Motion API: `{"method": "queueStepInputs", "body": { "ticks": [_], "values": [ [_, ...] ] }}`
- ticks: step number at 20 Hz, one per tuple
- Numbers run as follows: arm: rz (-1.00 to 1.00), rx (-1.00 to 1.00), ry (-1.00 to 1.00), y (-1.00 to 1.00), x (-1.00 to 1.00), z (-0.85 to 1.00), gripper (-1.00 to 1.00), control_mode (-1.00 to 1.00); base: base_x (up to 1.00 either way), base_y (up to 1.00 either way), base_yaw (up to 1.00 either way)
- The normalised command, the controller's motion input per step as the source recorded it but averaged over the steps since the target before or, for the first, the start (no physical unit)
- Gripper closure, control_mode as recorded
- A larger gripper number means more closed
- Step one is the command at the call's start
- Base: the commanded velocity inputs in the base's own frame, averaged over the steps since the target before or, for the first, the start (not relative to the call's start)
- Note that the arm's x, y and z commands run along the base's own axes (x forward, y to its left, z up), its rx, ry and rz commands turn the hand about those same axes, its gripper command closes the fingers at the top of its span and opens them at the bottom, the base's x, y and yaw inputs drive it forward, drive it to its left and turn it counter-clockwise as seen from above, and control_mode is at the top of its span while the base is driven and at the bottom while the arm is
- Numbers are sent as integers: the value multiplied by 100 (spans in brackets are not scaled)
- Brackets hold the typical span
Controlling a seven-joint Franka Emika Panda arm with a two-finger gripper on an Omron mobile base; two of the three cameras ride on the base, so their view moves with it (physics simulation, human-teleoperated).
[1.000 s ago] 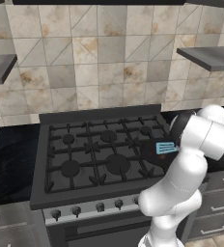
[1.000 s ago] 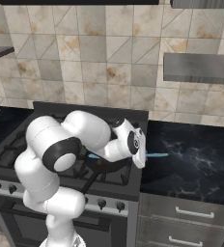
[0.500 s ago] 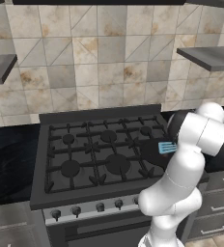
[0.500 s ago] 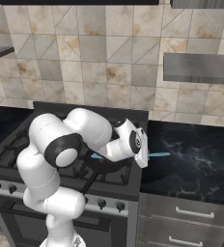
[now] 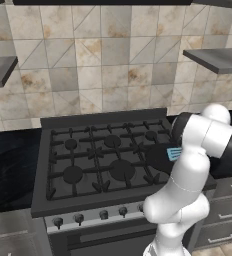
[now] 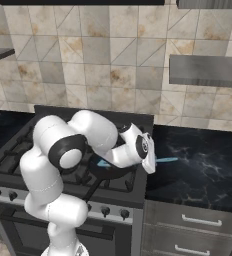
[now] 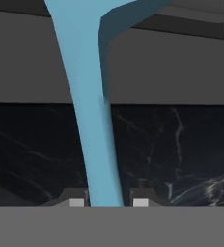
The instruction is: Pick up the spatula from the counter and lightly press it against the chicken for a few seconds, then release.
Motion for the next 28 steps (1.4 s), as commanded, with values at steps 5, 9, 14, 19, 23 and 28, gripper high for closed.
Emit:
{"method": "queueStepInputs", "body": {
  "ticks": [5, 9, 14, 19, 23, 28],
  "values": [
    [0, -4, 0, 4, 0, -19, 100, -100, 0, 0, 0],
    [0, -3, 0, 1, 0, -15, 100, -100, 0, 0, 0],
    [0, -2, -1, 1, 0, -10, 100, -100, 0, 0, 0],
    [0, 0, -1, 4, -3, -2, 100, -100, 0, 0, 0],
    [0, 0, -2, 9, -8, 0, 100, -100, 0, 0, 0],
    [4, 1, -2, 7, -20, 15, 100, -100, 0, 0, 0]
  ]
}}
